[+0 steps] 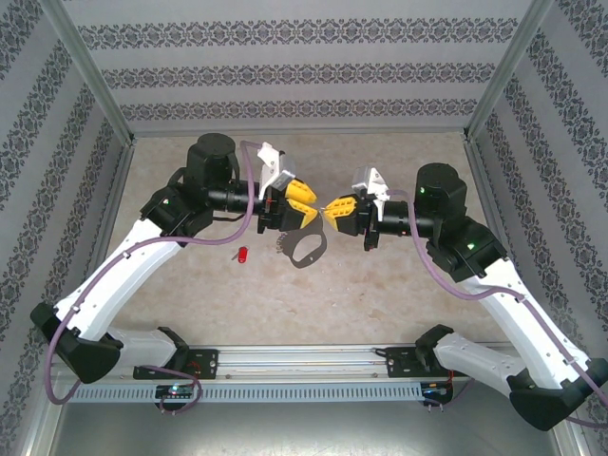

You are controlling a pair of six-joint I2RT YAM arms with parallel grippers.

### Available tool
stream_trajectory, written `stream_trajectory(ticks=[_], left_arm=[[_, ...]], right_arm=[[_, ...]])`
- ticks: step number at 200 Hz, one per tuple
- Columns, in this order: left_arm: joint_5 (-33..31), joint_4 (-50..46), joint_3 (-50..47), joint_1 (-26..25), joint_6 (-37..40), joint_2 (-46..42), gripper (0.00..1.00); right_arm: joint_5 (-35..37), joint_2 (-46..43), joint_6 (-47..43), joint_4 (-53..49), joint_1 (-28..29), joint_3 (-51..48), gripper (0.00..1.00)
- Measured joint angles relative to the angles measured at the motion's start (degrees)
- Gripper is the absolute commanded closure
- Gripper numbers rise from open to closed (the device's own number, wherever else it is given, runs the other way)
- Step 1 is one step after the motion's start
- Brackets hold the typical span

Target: Put the keys on the keyring

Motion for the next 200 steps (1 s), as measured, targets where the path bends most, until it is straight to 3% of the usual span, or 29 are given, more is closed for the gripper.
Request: stream_trajectory(ticks=[67, 98, 156, 174, 200], left_arm=[[-0.20, -1.86, 1.22, -0.74, 2.93, 1.20, 0.85], [-0.07, -2.62, 1.25, -0.76, 4.26, 1.09, 1.00], [-0.63, -2.93, 1.05, -0.76, 4.98, 0.63, 1.00], [-0.87, -1.60, -0.04, -0.76, 4.22, -0.04, 1.00], [-1.09, -0.22, -0.70, -0.74, 2.19, -0.22, 1.00]], right_arm=[[0.33, 0.59, 0.02, 0.02, 0.70, 0.31, 1.00], [0.66, 0.63, 0.07, -0.17, 0.70, 0.31, 1.00], [0.70, 0.63, 0.07, -0.20, 0.70, 0.31, 1.00], [0.79, 0.59, 0.26, -0.20, 0.72, 0.31, 0.79], [1.70, -0.85, 0.94, 0.09, 0.90, 0.28, 0.68]])
